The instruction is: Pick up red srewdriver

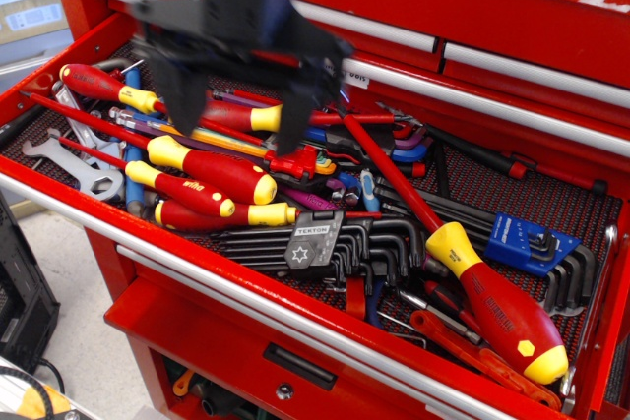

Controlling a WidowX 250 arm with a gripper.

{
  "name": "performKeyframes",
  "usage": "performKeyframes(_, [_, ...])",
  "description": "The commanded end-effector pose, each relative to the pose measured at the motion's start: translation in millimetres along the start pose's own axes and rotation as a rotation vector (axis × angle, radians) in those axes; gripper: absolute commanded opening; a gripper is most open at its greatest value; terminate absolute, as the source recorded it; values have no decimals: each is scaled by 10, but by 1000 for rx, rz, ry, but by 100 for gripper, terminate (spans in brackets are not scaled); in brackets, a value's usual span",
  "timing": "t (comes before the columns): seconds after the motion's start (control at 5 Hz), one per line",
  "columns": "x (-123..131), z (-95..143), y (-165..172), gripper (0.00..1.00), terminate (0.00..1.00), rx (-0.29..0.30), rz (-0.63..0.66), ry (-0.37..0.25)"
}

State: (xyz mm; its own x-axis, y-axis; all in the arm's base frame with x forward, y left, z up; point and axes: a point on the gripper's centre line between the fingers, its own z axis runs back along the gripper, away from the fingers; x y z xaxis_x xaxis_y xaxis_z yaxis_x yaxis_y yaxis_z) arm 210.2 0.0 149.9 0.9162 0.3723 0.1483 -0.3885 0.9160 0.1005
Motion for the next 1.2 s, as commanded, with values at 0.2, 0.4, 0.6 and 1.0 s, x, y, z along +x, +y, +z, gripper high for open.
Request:
performKeyframes(0.2, [497, -353, 372, 100, 0, -45, 690, -7])
performKeyframes(0.4, [487, -563, 449, 100, 0, -94, 748, 30])
performKeyframes(0.6, [502, -748, 496, 100, 0, -146, 773, 30])
performKeyframes(1.0, [437, -1082, 553, 100, 0, -188, 807, 63])
